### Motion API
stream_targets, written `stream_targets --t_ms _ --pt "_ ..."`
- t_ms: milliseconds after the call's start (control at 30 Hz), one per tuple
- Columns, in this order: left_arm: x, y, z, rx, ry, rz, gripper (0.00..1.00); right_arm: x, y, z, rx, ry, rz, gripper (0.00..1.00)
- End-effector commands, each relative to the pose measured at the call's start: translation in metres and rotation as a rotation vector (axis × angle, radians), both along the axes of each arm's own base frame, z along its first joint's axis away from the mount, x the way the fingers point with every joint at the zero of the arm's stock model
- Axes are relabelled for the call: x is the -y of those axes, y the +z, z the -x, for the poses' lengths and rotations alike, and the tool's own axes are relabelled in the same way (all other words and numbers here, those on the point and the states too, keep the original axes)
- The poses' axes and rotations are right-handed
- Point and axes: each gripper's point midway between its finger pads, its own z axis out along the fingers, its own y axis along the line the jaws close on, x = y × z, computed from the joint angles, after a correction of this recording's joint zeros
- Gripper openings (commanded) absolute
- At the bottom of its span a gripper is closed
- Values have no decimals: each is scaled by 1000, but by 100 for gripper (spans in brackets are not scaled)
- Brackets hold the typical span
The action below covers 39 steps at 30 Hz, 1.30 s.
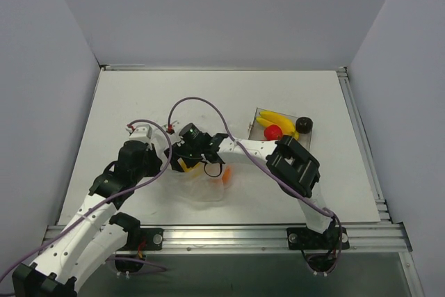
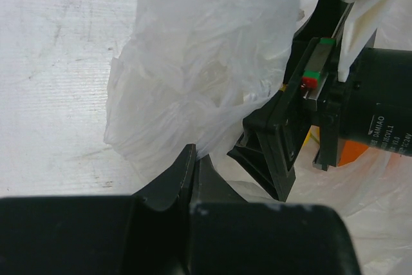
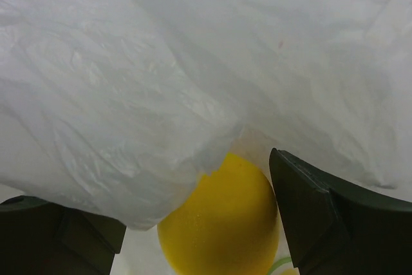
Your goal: Untie the knot of the plastic bag and take out the fruit
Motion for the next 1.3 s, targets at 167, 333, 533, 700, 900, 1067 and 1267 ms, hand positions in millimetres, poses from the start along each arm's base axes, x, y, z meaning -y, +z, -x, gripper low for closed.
stream_targets --t_ms 167,333,533,700,900,1067,1267 --pt "7 11 -8 43 -15 25 0 2 15 5 -2 5 -41 88" --pt "7 11 -8 42 -15 25 0 5 40 4 33 6 -52 99" --pt "7 10 -8 41 -16 23 0 13 49 6 44 1 -33 100" --pt "7 10 -8 42 -18 25 0 17 34 5 37 -8 1 98" --pt "7 11 -8 43 -19 25 0 24 15 5 13 -25 56 96" --pt "8 11 -8 45 -19 25 0 41 5 10 2 -48 116 96" --pt "8 9 -8 38 -22 22 0 46 -6 15 -28 -52 136 85"
